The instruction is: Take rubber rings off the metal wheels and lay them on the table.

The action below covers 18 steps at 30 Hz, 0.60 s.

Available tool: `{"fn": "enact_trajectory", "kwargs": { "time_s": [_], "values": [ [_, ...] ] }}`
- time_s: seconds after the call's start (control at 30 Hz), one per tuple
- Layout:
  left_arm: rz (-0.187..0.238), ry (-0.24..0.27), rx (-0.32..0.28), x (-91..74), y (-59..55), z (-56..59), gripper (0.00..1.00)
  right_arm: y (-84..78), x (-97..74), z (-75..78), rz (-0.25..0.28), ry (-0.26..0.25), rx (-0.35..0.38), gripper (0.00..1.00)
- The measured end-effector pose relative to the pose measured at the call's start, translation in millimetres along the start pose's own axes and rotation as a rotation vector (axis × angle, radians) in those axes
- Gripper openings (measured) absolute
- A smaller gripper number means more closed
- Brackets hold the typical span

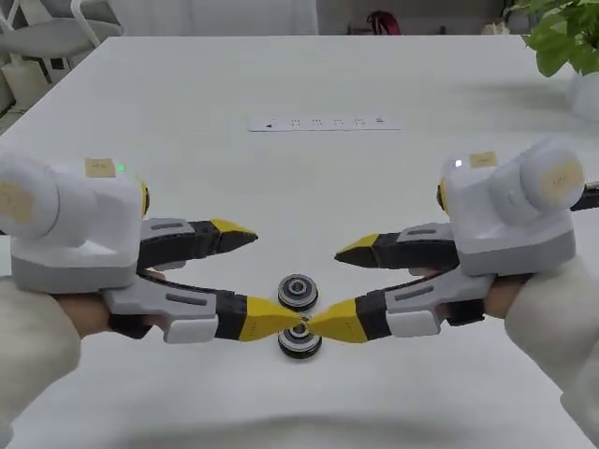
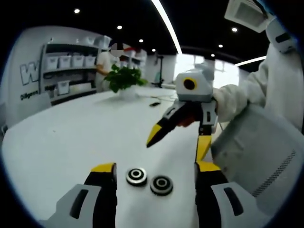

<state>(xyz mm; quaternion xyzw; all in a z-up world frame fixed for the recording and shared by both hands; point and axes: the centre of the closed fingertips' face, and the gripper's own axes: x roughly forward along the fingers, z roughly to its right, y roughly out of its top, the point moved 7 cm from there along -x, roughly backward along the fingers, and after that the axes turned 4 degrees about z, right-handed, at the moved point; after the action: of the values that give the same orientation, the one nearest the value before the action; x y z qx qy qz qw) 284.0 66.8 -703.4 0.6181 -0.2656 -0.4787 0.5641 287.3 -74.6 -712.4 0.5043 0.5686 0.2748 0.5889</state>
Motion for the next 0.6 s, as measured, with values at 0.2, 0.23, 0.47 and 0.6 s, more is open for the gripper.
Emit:
{"fn": "enact_trajectory", "kwargs": {
  "time_s": [0.2,0.23,0.47,0.6],
  "values": [
    [-0.021,-0.014,0.003,8.2,-5.4,3.2,0.64,-9.7,4.2,1.4,-0.026,0.006,0.016,0.53],
    [-0.022,-0.015,0.005,8.7,-5.6,3.4,0.64,-10.5,4.8,1.3,-0.03,0.007,0.016,0.52],
    [-0.037,-0.038,0.006,14.4,-10.7,7.3,0.57,-18.0,9.8,0.5,-0.054,0.014,0.025,0.49],
    [-0.052,-0.033,0.005,16.7,-15.7,5.9,0.55,-22.4,12.0,1.7,-0.07,0.02,0.021,0.47]
  ]
}}
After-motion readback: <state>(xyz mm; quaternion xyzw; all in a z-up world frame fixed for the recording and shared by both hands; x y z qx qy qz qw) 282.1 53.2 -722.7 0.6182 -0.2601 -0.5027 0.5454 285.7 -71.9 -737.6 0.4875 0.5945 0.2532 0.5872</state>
